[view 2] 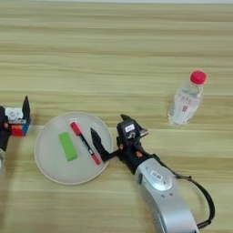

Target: Move the objects on the table

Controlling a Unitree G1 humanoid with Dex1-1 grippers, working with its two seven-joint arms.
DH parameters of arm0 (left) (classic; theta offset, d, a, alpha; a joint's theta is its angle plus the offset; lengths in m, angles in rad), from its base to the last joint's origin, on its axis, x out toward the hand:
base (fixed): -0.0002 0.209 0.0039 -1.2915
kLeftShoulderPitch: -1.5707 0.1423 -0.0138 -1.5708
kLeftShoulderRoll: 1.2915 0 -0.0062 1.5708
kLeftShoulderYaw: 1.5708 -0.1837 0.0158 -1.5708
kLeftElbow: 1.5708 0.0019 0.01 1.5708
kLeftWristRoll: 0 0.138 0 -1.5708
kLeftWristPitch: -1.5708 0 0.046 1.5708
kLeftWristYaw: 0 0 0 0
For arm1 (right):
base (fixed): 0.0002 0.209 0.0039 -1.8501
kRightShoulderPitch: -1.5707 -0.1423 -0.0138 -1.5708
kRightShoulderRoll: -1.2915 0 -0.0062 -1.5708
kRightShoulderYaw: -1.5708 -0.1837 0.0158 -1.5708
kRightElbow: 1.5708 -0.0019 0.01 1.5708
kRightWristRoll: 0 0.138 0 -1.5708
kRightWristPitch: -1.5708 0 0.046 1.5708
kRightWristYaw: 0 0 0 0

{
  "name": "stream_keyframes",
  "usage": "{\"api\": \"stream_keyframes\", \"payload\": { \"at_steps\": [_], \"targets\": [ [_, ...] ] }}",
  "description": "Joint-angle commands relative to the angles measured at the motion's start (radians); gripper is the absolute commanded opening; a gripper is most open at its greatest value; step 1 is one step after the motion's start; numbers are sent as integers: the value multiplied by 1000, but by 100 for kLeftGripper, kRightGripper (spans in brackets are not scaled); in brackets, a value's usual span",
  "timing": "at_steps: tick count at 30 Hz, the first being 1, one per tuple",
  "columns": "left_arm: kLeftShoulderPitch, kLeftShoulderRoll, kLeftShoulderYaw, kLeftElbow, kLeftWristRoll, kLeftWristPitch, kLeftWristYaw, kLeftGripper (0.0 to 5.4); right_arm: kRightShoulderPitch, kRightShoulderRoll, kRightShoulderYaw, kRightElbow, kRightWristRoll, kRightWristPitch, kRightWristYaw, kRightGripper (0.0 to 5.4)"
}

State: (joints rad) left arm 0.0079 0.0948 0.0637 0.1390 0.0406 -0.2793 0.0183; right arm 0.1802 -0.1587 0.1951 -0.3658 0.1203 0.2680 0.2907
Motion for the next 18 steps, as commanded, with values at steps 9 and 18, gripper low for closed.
{"api": "stream_keyframes", "payload": {
  "at_steps": [9, 18],
  "targets": [
    [3, -1, -14, 25, 23, 31, 10, 540, -18, 7, -14, 14, -1, -7, -7, 537],
    [4, -1, -4, 49, 33, 47, 23, 540, -17, 10, -15, 13, -1, -8, -9, 537]
  ]
}}
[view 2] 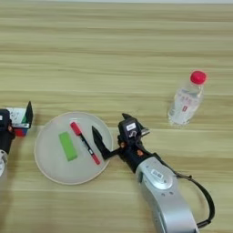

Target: Move the objects on the table

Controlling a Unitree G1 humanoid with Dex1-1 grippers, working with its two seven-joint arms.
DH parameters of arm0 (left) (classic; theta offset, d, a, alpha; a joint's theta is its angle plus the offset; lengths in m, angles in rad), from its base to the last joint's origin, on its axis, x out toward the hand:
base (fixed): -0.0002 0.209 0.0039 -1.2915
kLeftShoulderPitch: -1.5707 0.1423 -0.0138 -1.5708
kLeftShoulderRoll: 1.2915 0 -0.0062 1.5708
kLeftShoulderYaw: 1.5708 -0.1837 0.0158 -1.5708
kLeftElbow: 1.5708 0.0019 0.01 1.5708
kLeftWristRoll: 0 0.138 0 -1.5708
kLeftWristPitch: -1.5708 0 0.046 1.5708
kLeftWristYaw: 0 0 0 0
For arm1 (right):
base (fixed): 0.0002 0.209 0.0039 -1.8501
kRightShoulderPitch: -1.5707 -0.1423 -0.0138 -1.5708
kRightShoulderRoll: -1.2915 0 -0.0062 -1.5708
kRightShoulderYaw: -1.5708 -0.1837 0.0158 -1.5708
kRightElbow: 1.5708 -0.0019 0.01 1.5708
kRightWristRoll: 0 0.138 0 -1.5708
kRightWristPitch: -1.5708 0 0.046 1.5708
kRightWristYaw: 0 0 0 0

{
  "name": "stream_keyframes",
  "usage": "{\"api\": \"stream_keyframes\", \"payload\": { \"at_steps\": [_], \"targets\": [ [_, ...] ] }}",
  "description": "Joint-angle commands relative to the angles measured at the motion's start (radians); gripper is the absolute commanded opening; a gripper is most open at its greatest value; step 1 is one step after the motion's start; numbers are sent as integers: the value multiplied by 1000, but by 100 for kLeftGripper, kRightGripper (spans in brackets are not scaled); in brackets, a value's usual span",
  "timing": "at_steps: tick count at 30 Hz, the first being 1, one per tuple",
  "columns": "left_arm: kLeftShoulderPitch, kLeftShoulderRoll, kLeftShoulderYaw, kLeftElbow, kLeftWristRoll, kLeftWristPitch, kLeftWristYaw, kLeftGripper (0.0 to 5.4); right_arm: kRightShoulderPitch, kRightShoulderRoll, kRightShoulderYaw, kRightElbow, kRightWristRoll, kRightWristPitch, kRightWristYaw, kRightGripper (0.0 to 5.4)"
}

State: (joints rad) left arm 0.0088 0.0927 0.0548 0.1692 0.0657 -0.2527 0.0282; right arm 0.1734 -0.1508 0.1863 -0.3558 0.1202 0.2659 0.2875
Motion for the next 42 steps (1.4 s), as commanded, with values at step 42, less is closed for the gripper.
{"api": "stream_keyframes", "payload": {
  "at_steps": [42],
  "targets": [
    [-4, -3, 9, 59, -34, 59, -36, 388, -15, 5, -16, 10, 3, -6, -16, 540]
  ]
}}
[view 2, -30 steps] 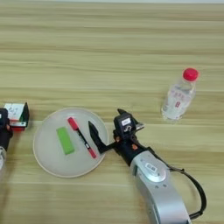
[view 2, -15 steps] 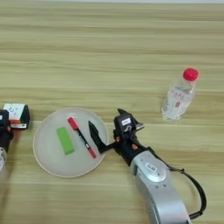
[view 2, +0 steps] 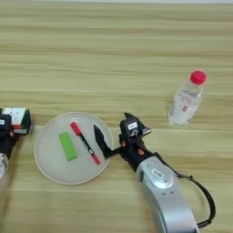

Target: Move the objects on the table

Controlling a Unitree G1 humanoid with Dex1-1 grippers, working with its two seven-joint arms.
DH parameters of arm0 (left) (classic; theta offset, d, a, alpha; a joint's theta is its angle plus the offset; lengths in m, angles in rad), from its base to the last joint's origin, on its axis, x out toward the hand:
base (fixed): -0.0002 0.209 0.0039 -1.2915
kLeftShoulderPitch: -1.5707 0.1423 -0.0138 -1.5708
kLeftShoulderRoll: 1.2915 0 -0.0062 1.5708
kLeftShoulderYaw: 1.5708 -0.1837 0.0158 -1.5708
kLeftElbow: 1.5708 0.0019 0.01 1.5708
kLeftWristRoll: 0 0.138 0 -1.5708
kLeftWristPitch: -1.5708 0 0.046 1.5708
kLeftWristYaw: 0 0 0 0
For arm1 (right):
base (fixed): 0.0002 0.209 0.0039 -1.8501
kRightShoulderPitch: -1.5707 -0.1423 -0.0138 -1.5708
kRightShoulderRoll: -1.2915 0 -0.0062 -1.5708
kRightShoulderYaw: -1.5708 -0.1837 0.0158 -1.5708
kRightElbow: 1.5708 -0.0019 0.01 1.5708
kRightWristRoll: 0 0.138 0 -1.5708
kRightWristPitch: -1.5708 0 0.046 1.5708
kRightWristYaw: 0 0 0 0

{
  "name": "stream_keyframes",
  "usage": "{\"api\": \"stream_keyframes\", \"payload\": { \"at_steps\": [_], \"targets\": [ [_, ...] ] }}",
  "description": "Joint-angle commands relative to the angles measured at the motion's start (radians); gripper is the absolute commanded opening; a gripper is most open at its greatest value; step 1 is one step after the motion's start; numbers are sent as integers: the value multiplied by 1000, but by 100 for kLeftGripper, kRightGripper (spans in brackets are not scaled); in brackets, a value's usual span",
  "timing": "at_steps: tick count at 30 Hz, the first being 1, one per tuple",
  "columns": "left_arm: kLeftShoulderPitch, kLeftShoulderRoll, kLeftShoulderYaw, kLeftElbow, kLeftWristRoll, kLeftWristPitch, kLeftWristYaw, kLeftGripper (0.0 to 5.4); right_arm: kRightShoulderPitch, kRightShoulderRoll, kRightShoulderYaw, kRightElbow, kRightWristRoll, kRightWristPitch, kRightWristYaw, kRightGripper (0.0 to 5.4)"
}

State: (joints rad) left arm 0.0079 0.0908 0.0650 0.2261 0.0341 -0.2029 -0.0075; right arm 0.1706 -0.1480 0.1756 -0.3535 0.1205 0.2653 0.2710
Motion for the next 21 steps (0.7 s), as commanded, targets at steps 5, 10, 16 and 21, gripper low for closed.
{"api": "stream_keyframes", "payload": {
  "at_steps": [5, 10, 16, 21],
  "targets": [
    [-5, 1, 1, 5, 1, 10, 5, 342, -14, 3, -6, 10, 3, -5, 1, 540],
    [-8, 0, 2, 7, -4, 7, 3, 331, -17, 3, -7, 13, 3, -5, 1, 540],
    [-8, 0, 3, 4, -9, 6, -1, 331, -20, 4, -7, 16, 2, -6, 2, 540],
    [-6, 2, 1, -29, -13, 0, -10, 331, -24, 6, -9, 27, 1, -8, 1, 540]
  ]
}}
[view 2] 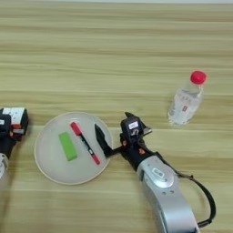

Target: Move the objects on the table

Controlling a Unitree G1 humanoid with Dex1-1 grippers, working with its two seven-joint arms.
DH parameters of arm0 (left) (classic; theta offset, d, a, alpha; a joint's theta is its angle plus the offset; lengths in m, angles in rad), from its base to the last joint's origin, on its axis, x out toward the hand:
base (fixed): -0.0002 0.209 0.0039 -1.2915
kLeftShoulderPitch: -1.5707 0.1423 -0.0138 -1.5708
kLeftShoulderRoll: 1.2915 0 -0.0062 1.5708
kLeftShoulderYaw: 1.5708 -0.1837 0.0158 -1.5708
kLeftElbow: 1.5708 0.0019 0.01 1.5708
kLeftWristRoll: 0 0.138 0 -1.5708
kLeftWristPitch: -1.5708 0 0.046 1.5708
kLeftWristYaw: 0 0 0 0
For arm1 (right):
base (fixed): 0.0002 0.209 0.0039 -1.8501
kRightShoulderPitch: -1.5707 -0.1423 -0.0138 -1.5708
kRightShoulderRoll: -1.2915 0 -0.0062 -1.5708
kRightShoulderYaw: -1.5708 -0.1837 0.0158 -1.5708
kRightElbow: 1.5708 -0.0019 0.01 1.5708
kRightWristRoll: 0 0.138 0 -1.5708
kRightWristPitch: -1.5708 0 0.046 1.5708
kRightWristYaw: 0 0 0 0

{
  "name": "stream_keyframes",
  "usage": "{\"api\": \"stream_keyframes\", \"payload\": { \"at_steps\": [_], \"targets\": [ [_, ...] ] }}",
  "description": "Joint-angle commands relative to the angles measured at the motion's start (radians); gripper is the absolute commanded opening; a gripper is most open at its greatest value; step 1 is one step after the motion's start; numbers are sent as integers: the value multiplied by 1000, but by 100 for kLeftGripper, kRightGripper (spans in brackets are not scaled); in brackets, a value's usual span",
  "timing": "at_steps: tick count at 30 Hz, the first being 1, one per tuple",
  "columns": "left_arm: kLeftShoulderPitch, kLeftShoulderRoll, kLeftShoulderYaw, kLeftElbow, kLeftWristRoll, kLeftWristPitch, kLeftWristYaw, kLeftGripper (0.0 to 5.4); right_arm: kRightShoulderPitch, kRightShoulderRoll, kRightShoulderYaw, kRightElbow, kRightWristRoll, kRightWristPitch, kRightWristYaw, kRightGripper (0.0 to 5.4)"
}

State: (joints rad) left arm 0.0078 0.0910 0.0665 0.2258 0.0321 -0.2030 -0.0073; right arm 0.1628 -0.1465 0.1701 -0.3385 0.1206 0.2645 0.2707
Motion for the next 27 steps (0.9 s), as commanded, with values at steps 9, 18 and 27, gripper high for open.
{"api": "stream_keyframes", "payload": {
  "at_steps": [9, 18, 27],
  "targets": [
    [6, -1, -16, -96, -12, -21, -38, 331, -21, 8, -2, 26, -2, -16, 0, 540],
    [53, -17, -88, -230, -100, 16, -162, 331, -27, 10, -23, 37, 3, -17, -8, 540],
    [99, -7, -202, -298, -115, 46, -274, 331, -34, 22, -50, 51, 4, -13, -21, 540]
  ]
}}
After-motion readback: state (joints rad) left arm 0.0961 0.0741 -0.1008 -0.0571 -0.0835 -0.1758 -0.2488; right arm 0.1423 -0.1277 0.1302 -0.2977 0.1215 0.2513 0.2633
